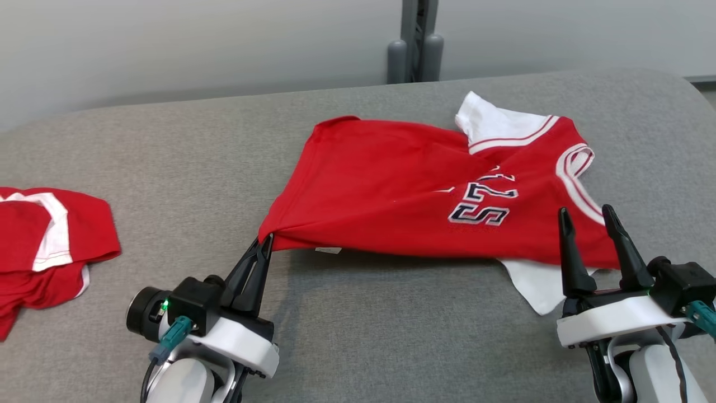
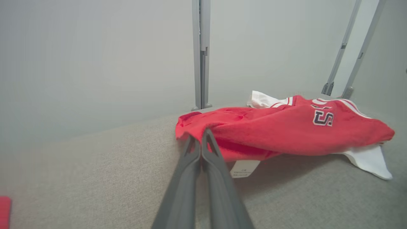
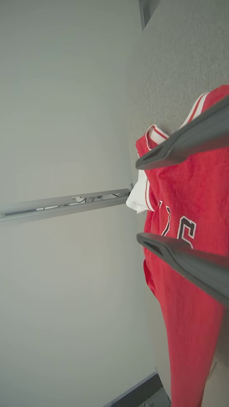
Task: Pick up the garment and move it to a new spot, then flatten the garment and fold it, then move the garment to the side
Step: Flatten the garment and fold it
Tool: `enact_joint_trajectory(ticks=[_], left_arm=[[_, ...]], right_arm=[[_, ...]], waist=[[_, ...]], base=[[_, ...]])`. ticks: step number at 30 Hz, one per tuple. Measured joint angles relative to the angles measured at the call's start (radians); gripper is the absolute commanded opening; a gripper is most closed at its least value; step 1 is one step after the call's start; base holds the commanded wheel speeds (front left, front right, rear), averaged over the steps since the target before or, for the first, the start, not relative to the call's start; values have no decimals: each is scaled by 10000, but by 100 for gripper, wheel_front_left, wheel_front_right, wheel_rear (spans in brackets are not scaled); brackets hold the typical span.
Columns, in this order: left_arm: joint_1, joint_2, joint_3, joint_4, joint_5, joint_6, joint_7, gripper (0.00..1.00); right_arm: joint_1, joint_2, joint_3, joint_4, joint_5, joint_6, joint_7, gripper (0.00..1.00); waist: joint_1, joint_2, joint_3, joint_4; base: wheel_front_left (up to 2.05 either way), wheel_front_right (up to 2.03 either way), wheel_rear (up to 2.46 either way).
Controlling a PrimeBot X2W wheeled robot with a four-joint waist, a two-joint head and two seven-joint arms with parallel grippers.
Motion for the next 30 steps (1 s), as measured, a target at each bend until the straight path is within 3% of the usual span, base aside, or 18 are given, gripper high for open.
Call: enact_joint_trajectory(ticks=[5,12,15,17,22,23,24,30], left_arm=[[5,240,-92,-740,54,-35,525,0],[-1184,769,69,-391,322,128,1661,0],[-1849,999,153,301,514,297,2067,0],[-2834,1344,117,1797,953,523,2439,0],[-3394,1363,19,3382,1154,740,2635,2],[-3394,1363,19,3382,1154,740,2635,34],[-3450,1363,10,3703,1177,790,2709,100],[-3764,1147,40,4686,1181,1166,2199,100]], right_arm=[[-103,4,257,35,13,0,0,100],[-477,0,546,63,186,0,0,100],[-577,2,564,44,330,0,0,100],[-664,-4,593,-81,470,0,-2,100],[-711,-2,681,-173,560,0,-2,100],[-711,-2,681,-173,560,0,-2,100],[-710,-2,696,-190,570,0,-2,100],[-696,-2,702,-274,529,0,-2,100]], waist=[[0,0,33,38],[0,0,518,-729],[0,0,791,-1146],[0,0,1261,-1819],[0,0,1655,-2305],[0,0,1655,-2305],[0,0,1707,-2366],[0,0,1736,-2274]], base=[[0,0,0],[0,0,0],[0,0,0],[0,0,0],[0,0,0],[0,0,0],[0,0,0],[0,0,0]])
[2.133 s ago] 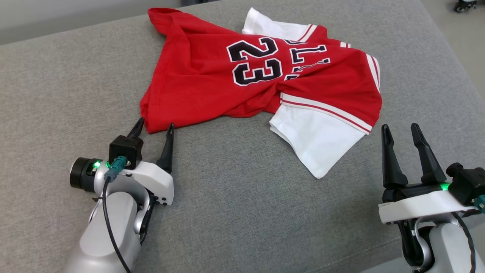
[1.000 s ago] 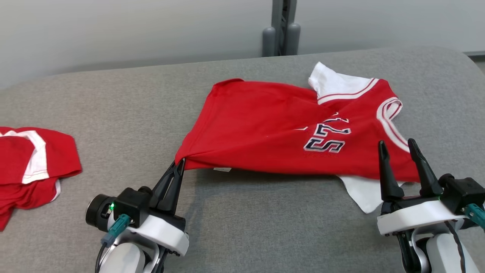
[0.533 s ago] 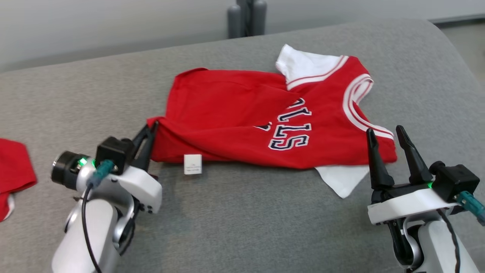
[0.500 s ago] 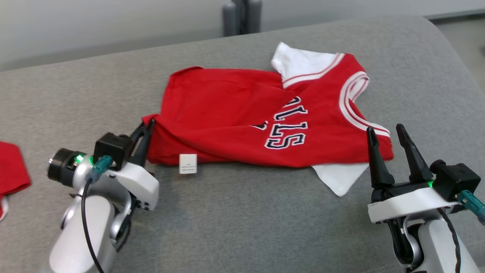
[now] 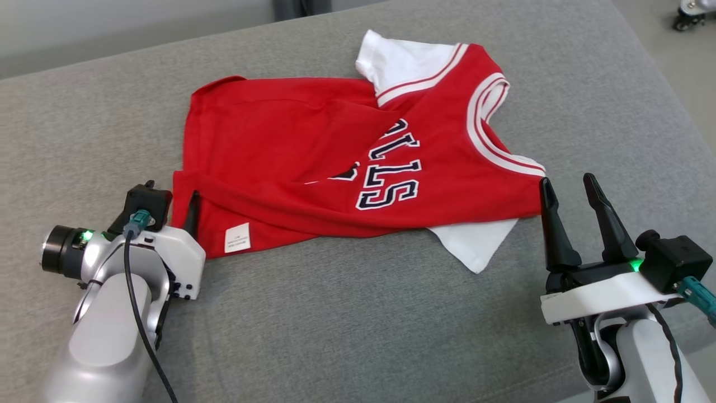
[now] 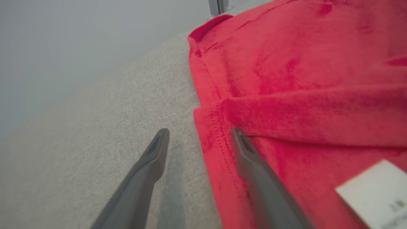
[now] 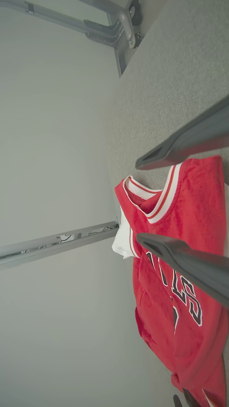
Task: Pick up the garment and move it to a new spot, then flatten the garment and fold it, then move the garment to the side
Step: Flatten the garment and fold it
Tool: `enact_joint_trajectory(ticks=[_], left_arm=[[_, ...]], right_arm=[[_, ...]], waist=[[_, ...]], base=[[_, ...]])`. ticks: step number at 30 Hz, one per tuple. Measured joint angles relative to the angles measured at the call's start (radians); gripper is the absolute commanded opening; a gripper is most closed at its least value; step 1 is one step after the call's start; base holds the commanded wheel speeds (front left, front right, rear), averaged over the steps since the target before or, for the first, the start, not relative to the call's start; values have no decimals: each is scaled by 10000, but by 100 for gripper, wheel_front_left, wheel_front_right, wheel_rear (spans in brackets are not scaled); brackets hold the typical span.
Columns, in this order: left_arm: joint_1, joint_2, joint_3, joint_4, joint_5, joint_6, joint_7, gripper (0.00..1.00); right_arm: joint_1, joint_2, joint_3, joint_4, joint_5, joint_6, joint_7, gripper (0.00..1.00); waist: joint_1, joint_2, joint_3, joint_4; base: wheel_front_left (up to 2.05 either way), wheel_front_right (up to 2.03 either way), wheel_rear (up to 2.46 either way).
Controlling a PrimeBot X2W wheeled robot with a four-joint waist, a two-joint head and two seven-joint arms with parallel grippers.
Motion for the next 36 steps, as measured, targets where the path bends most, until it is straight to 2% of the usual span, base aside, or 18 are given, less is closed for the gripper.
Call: enact_joint_trajectory(ticks=[6,10,15,24,31,36], left_arm=[[-35,-336,140,125,-351,71,-1112,100],[187,-721,368,-407,-874,-50,-1787,100],[1390,-1124,516,-1870,-1336,-263,-2157,100],[3912,-1664,782,-4412,-1473,-163,-2197,100],[4377,-1820,940,-4684,-1480,-194,-2199,100],[4160,-1847,894,-3906,-1429,-224,-2194,100]], right_arm=[[14,2,-69,-33,-163,0,0,100],[123,-2,-117,-73,-382,0,0,100],[465,-174,-150,-31,-644,2,0,100],[1031,-167,-562,-38,-458,2,0,100],[1048,-88,-345,-36,-460,2,0,100],[919,-73,-234,-58,-462,2,46,100]], waist=[[0,0,-241,535],[0,0,-531,985],[-1,0,-1032,1734],[0,-1,-1692,2620],[0,0,-1744,2643],[-1,0,-1530,2355]], base=[[0,0,0],[0,0,0],[0,0,0],[0,0,0],[0,0,0],[0,0,0]])
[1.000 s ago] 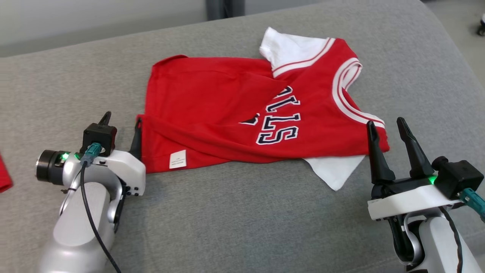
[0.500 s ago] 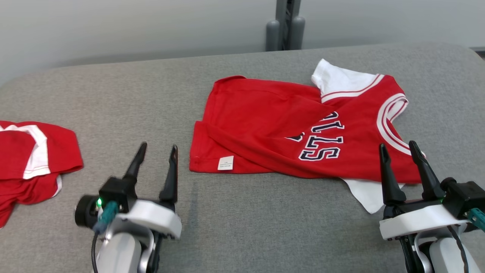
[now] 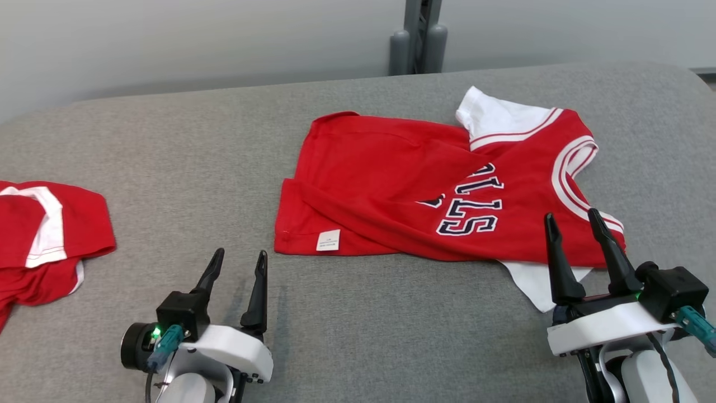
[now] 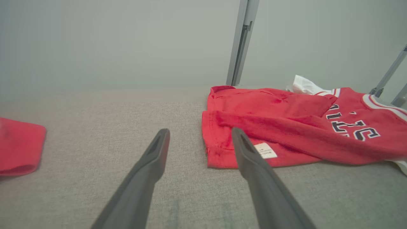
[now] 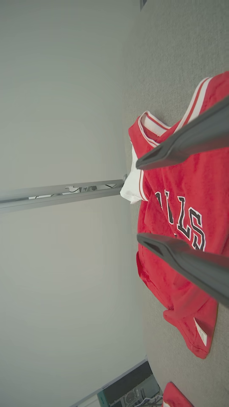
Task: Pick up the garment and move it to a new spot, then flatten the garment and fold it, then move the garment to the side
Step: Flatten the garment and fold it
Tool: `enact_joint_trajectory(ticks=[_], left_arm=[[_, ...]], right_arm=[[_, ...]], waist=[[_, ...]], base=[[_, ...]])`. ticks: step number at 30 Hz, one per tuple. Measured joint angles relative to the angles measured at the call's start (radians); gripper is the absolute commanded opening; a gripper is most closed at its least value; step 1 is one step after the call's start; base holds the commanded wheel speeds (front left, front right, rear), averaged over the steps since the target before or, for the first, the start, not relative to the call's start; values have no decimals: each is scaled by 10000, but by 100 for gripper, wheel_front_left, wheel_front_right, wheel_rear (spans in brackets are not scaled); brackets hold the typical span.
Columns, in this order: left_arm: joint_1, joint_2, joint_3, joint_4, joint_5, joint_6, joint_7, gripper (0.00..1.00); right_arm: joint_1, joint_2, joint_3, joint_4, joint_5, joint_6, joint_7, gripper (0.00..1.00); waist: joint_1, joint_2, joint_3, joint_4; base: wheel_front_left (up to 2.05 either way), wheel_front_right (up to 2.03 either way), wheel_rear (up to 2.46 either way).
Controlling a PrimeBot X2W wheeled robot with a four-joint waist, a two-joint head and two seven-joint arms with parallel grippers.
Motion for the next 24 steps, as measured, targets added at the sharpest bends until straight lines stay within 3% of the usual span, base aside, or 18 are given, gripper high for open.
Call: enact_joint_trajectory(ticks=[15,24], left_arm=[[-2164,297,-155,2627,123,-71,491,100],[-2725,328,-211,3553,92,0,362,98]], right_arm=[[-255,52,-17,36,61,0,13,100],[-316,58,-71,75,102,0,-27,100]], waist=[[1,0,1052,-1117],[0,0,1196,-1277]], base=[[0,0,0],[0,0,0]])
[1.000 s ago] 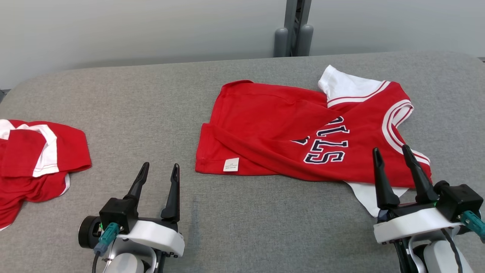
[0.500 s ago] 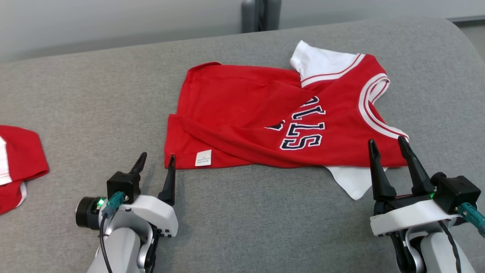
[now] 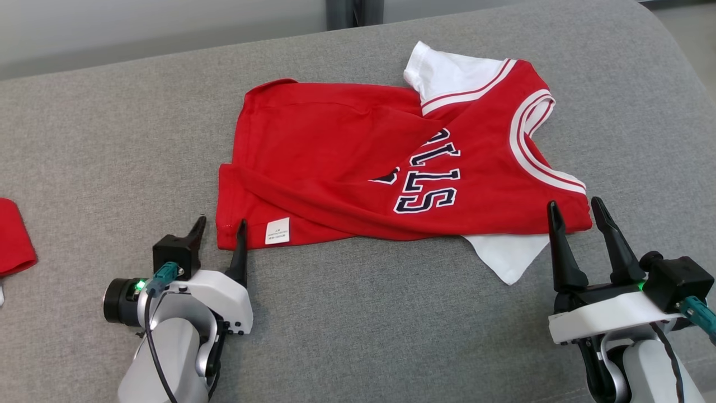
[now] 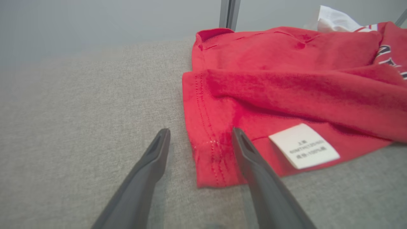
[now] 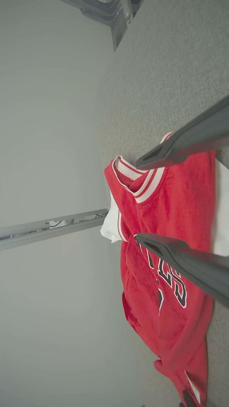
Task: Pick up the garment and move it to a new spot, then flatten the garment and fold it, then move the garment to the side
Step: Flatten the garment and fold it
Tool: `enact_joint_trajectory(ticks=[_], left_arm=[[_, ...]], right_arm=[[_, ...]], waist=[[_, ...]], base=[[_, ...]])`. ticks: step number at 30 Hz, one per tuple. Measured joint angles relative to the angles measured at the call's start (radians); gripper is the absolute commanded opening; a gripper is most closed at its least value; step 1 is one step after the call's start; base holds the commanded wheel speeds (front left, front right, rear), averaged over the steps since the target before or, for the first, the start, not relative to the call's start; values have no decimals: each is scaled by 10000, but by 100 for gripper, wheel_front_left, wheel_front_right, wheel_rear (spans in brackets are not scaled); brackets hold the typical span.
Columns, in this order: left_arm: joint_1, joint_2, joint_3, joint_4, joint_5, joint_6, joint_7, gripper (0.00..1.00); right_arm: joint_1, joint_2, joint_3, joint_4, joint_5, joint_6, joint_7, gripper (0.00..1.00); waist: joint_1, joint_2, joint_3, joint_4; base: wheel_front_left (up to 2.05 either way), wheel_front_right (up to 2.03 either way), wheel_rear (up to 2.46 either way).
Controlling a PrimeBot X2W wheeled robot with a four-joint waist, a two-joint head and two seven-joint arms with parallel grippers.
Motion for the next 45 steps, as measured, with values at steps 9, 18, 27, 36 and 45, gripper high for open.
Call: enact_joint_trajectory(ticks=[9,18,27,36,45], left_arm=[[-112,-90,-203,163,-159,-309,-180,0],[591,-33,-255,-1285,-58,-303,-353,0],[1747,-4,-364,-2458,23,-219,-355,0],[2165,-82,-748,-3009,161,-174,-355,0],[2225,-77,-903,-3313,222,-130,-357,0]], right_arm=[[-2,8,-148,171,-19,0,-2,100],[336,8,-629,757,286,-2,52,100],[877,19,-359,1944,2125,-2,957,100],[444,17,435,3453,4048,-2,1108,100],[-172,-29,1097,4362,4677,-2,842,0]], waist=[[0,0,-70,292],[0,0,-415,591],[0,0,-818,769],[0,0,-1022,1130],[1,0,-1055,1494]], base=[[0,0,0],[0,0,0],[0,0,0],[0,0,0],[0,0,0]])
